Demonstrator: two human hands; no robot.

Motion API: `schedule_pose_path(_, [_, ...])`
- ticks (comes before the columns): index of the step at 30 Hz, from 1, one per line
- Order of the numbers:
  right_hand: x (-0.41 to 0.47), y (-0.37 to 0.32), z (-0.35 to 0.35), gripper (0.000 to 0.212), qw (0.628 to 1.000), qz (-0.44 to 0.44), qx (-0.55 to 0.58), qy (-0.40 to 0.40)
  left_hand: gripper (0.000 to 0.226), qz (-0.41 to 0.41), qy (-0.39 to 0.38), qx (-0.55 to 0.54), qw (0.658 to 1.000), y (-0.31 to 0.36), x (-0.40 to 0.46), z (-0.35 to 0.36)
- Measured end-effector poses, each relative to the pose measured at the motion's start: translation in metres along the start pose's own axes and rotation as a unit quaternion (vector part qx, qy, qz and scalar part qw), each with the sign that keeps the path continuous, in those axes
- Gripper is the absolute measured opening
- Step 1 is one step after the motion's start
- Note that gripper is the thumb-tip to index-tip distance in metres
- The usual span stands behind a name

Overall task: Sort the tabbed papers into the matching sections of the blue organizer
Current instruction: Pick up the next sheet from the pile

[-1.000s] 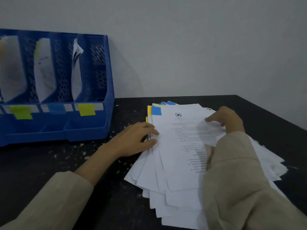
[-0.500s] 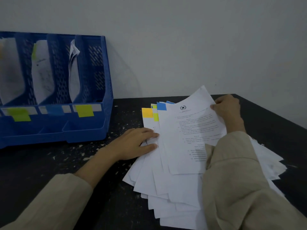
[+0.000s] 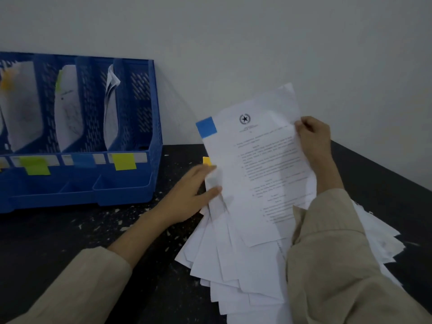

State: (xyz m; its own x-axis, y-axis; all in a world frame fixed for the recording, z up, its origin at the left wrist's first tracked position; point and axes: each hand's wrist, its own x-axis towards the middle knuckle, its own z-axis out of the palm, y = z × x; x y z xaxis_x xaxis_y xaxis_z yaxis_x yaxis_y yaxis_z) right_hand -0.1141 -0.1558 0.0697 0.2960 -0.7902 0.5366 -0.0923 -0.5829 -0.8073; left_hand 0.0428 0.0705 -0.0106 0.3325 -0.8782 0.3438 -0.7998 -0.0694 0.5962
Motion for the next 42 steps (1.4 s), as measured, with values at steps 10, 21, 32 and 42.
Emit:
schedule_pose_path(10, [-0.017, -0.062, 0.058, 0.03, 0.975, 0.007, 0.218, -0.033, 0.061, 0.092, 0.161, -0.115, 0.976, 0.032, -0.004, -0.071])
schedule_pose_path(21, [-0.038, -0.14, 0.127, 0.019, 0.944, -0.078, 0.244, -0.21, 0.043, 0.018, 0.369, -0.025, 0.929, 0.013, -0.055, -0.197])
schedule_pose_path(32, [-0.081, -0.163, 0.236, 0.019, 0.897, -0.154, 0.207, -0.36, 0.041, -0.103, 0.458, 0.055, 0.881, -0.006, -0.125, -0.252])
schedule_pose_path(42, [-0.096, -0.138, 0.244, 0.053, 0.901, -0.092, 0.192, -0.379, 0.041, -0.114, 0.5, 0.078, 0.855, -0.003, -0.126, -0.255])
